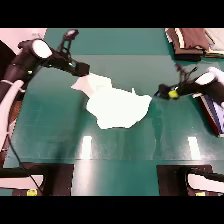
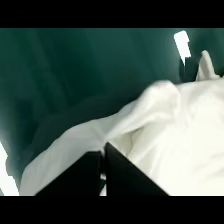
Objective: Fold the shirts.
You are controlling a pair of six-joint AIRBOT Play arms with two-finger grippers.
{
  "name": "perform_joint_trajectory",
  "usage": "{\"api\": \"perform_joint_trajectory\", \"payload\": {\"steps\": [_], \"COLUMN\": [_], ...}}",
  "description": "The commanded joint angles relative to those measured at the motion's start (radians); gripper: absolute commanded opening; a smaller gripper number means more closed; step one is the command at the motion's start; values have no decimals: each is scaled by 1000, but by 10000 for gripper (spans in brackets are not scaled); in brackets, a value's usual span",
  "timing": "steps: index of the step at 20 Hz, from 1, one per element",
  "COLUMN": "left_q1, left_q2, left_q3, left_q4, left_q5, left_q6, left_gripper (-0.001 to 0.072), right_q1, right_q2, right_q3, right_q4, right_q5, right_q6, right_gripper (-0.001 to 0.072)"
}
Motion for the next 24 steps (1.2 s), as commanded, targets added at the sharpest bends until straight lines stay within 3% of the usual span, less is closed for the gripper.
{"api": "perform_joint_trajectory", "payload": {"steps": [1, 4, 7, 8, 10, 11, 16, 24], "left_q1": [14, 15, 15, 15, 15, 15, 15, 15], "left_q2": [158, 311, 338, 332, 309, 297, 248, 247], "left_q3": [30, 48, 47, 40, 13, -4, -64, -74], "left_q4": [106, 138, 140, 147, 151, 158, 156, 156], "left_q5": [2, 57, -10, -38, -56, -57, -75, -67], "left_q6": [1, -1, -2, -1, -1, -1, -2, -2], "left_gripper": [25, 24, 24, 25, 25, 25, 25, 25], "right_q1": [-68, -132, -122, -98, -39, -4, 158, 293], "right_q2": [143, 256, 259, 241, 182, 140, -105, -487], "right_q3": [153, 269, 244, 214, 162, 136, 133, 445], "right_q4": [-56, -65, -63, -63, -61, -53, -51, 50], "right_q5": [78, 154, 210, 208, 188, 160, -26, -6], "right_q6": [-3, 29, 44, 44, 43, 42, 5, -32], "right_gripper": [15, 15, 19, 64, 373, 416, 416, 417]}}
